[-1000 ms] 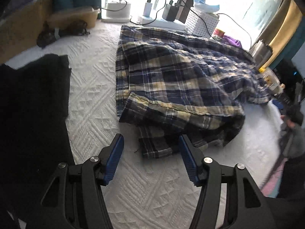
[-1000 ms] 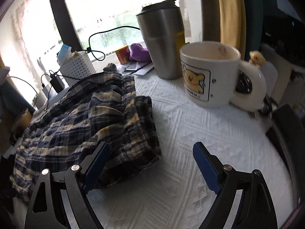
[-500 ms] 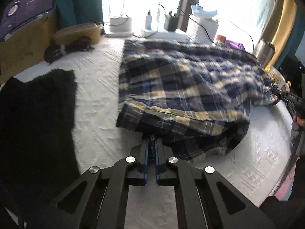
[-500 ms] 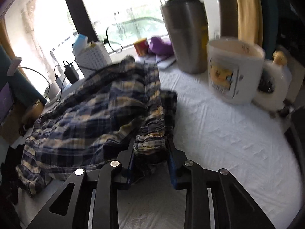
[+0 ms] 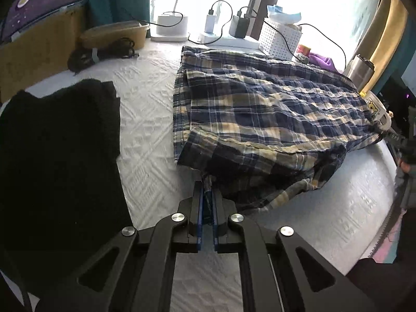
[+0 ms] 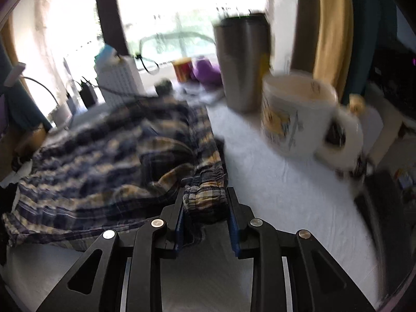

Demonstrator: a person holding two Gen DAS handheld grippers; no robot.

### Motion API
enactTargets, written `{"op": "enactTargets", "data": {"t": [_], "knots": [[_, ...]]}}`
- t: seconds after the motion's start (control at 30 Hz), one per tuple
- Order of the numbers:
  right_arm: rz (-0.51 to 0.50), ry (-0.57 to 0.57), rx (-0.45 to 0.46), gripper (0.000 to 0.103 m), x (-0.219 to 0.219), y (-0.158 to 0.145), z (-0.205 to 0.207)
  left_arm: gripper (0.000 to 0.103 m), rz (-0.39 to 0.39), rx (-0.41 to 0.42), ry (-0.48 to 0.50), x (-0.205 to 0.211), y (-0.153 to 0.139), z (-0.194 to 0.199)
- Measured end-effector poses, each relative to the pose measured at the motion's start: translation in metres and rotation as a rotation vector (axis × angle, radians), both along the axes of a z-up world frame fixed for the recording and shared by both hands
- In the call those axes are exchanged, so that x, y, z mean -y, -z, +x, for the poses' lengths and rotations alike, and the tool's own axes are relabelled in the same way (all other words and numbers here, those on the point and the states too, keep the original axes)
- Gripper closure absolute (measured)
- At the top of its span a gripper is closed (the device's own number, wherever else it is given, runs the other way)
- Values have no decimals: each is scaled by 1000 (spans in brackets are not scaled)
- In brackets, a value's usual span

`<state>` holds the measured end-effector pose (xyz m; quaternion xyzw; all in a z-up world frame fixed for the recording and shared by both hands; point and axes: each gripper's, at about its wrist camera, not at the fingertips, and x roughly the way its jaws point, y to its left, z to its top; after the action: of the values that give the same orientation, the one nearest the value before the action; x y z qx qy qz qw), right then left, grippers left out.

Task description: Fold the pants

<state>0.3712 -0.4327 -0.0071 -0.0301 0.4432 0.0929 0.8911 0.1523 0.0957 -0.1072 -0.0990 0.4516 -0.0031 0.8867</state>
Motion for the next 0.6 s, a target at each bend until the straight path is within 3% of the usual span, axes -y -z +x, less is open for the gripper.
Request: {"op": "enactTargets", "data": {"t": [0.1, 0.2, 0.23, 0.3, 0.33, 0.37, 0.47, 0.6], "knots": [[-5, 9, -18, 74, 5, 8, -5, 94, -9, -1, 1, -8, -6, 1], [-32, 12, -10, 61, 4, 3, -10, 93, -8, 14, -11, -19, -14, -3], [-57, 19, 4, 52, 3, -1, -12, 90, -10, 23, -16, -21, -17, -5], [-74, 19, 52, 42, 1, -13, -21, 74, -29, 55, -23, -27, -23, -8], [-68, 16, 71, 38, 1, -19, -25, 61, -41, 72, -27, -27, -26, -10], [-63, 11, 91, 38, -1, -25, -30, 54, -59, 95, -30, -29, -29, -9], [-45, -34, 121, 38, -18, -35, -43, 53, -84, 119, -18, -29, -32, -4], [5, -161, 98, 38, -64, -32, -60, 53, -94, 133, -13, -30, -32, 5]]}}
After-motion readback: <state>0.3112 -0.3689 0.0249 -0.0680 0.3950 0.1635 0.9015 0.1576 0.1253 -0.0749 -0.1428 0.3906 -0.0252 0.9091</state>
